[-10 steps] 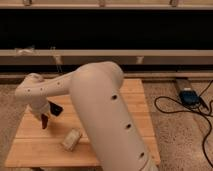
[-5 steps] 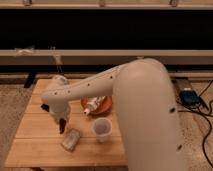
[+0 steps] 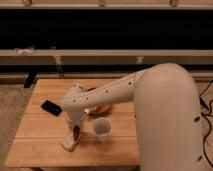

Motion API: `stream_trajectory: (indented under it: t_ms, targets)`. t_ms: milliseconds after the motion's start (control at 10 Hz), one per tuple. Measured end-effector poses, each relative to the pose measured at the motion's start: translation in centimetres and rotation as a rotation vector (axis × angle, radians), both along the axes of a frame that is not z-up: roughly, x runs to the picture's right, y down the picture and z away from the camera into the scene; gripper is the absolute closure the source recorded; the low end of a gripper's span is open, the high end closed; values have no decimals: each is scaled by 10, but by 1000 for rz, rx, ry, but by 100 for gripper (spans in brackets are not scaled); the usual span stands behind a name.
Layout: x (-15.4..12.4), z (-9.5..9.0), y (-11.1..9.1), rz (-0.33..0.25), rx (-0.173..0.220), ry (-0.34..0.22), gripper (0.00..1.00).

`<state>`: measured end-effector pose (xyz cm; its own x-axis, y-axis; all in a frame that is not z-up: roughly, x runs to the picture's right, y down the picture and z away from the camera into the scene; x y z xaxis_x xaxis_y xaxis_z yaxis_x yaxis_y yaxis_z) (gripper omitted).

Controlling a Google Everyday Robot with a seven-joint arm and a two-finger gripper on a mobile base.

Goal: Place the pepper on the white sponge

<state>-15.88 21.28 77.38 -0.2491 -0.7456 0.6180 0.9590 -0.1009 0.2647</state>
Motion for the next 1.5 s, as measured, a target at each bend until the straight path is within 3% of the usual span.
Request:
stream_trajectory:
  t_ms: [1100, 1500]
  targets:
    - [-15, -25, 35, -118, -25, -84, 97]
    - [-26, -23, 40, -141, -37, -98, 55]
